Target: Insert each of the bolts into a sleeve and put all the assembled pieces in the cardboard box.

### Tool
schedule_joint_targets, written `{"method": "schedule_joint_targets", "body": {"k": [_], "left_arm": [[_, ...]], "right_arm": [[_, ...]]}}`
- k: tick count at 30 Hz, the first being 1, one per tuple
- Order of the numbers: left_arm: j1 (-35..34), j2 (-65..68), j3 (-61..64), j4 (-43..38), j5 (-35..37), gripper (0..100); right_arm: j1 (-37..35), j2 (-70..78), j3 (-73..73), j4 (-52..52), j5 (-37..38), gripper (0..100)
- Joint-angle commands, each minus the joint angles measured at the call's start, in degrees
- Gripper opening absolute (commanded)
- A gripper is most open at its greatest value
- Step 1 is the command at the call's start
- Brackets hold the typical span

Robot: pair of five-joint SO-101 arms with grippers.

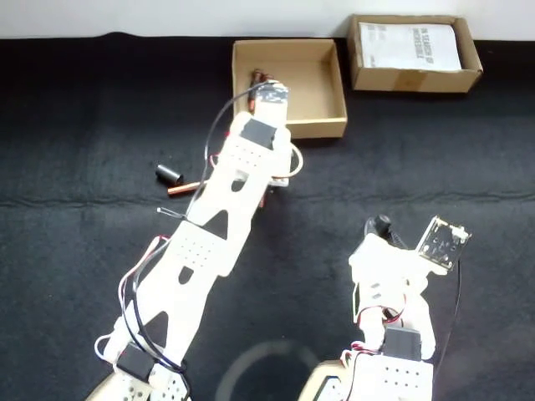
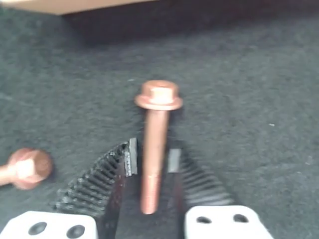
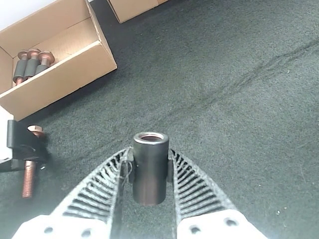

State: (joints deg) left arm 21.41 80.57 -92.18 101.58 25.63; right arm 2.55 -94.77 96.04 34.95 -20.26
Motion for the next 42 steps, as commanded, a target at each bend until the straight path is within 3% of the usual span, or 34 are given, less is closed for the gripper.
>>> {"method": "schedule_joint_targets", "body": {"k": [1,12,19,27,37,42], "left_arm": [[0.1,-2.0,-0.2,0.1,0.4,23],[-3.8,1.2,-0.7,-7.4,0.4,19],[-3.6,1.3,-0.7,-8.0,0.3,0],[-4.5,0.8,-2.7,-7.6,0.1,1],[-6.9,-16.0,-3.1,-7.5,0.1,1],[-6.9,-27.4,-3.1,-1.5,0.2,1]], "right_arm": [[-0.5,-1.0,7.7,0.0,0.1,0.6],[-0.5,-1.0,7.7,0.0,0.1,0.6],[-0.2,-1.1,7.7,0.0,0.0,0.6],[-0.7,-1.1,7.6,-0.8,-0.1,0.6],[-9.8,-0.9,7.7,-8.7,-0.1,0.6],[-12.4,-0.7,7.7,-12.6,0.1,0.6]]}}
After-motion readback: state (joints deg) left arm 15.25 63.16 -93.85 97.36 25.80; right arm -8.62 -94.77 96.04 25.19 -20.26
